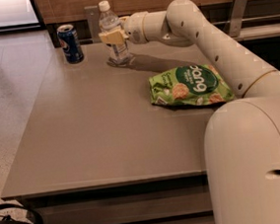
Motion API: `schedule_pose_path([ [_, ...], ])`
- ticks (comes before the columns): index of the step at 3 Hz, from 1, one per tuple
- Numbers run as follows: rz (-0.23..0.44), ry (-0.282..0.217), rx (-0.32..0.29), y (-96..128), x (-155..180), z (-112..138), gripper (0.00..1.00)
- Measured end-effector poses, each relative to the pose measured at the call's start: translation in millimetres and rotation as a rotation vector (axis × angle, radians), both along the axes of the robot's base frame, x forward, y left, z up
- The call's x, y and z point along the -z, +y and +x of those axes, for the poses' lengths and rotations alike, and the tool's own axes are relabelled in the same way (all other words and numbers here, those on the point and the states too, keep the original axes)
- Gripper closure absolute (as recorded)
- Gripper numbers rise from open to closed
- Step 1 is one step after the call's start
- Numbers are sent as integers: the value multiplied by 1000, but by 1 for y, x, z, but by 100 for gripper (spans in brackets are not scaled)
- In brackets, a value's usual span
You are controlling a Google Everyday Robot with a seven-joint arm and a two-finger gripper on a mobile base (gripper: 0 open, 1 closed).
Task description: Knock blue plastic bottle over
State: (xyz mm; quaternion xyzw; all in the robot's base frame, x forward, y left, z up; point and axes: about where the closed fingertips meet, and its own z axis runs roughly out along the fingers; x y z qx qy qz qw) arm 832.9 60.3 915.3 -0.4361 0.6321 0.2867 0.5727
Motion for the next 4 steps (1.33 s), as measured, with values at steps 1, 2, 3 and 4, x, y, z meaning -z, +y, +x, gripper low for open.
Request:
schedule_pose_path([
  [1, -2, -1, 1, 0, 0, 0, 100],
  [2, 32, 30, -10, 4, 8, 0, 100],
  [3, 32, 30, -10, 4, 3, 0, 100],
  [4, 33, 30, -10, 5, 3, 0, 100],
])
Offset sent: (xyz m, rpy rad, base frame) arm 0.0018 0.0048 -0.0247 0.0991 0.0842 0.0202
